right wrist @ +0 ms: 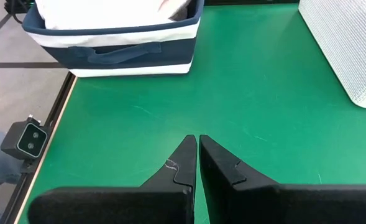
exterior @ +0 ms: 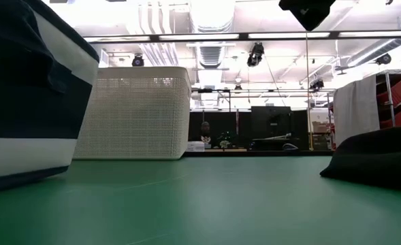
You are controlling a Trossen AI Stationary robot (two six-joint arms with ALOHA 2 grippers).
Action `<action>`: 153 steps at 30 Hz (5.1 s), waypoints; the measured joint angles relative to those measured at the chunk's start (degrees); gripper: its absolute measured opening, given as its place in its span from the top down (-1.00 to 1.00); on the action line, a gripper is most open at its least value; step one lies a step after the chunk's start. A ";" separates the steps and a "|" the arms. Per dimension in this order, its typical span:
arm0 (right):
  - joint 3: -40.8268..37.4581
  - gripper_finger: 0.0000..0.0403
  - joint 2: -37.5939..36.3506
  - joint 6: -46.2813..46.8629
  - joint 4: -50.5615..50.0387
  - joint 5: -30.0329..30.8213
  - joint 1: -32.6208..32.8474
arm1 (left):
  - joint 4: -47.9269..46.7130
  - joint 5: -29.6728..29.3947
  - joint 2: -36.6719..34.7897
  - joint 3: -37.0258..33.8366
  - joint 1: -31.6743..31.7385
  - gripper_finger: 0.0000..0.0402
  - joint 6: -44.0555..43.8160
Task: Sort clothes
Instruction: Put the white shirt into the blue bin, then put the black shirt into the white bin
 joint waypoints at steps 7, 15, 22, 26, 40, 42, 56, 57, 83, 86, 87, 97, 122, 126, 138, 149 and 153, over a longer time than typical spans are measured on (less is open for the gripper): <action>0.00 0.95 0.00 -0.10 -0.07 0.00 0.00 | -8.85 -3.26 0.55 7.27 0.15 1.00 -0.11; 0.00 0.95 0.00 -0.22 -0.09 0.00 0.00 | -16.56 -3.31 0.48 16.97 0.13 1.00 0.52; 0.00 0.95 0.00 -0.22 -0.09 0.00 0.00 | -17.82 -5.67 0.38 25.38 0.09 1.00 1.59; -0.01 0.95 0.00 -0.22 -0.09 0.00 0.00 | -17.78 -14.88 0.38 27.97 0.18 1.00 2.81; -0.02 0.95 0.00 -0.49 0.31 0.00 0.00 | -17.83 -23.02 0.14 21.38 12.95 1.00 6.84; -0.02 0.95 0.00 -0.05 0.31 0.00 0.00 | -17.72 -19.46 -0.47 19.71 15.50 1.00 8.66; -0.12 0.95 0.00 0.02 0.30 0.00 0.00 | -17.81 7.69 -9.11 9.09 19.13 1.00 10.26; -0.14 0.95 0.00 0.02 0.31 0.00 0.00 | -17.75 7.67 -9.86 9.03 18.50 1.00 10.21; -0.59 0.95 0.00 0.02 1.57 0.04 0.00 | -5.59 6.88 -18.92 -16.42 10.45 1.00 -7.69; -0.59 0.95 0.00 0.02 1.57 0.04 0.00 | -2.54 6.84 -18.57 -18.15 10.45 1.00 -7.81; -0.59 0.95 0.00 0.02 1.57 0.04 0.00 | -1.87 6.84 -18.39 -18.78 10.45 1.00 -7.93; -0.59 0.95 0.00 0.02 1.56 0.04 0.00 | 4.10 6.81 -17.79 -23.99 10.43 1.00 -10.14; 2.92 0.95 -0.02 -3.74 0.92 1.60 -0.15 | -17.27 -0.26 -18.05 8.35 10.02 1.00 1.96; 5.54 0.95 -0.02 -4.64 -3.35 1.53 -0.04 | -17.08 -17.13 -17.86 13.74 9.64 1.00 12.61; 13.90 0.95 -0.02 -3.76 -26.56 -6.09 1.60 | -16.75 -42.18 -17.09 18.04 13.00 1.00 38.79; 10.73 0.95 -0.02 1.53 -39.97 -12.46 6.06 | -16.42 -45.90 -17.16 12.69 16.61 1.00 47.95; 8.76 0.94 -0.02 4.52 -39.56 -12.46 9.07 | -13.58 -45.74 -17.24 7.70 16.59 1.00 48.41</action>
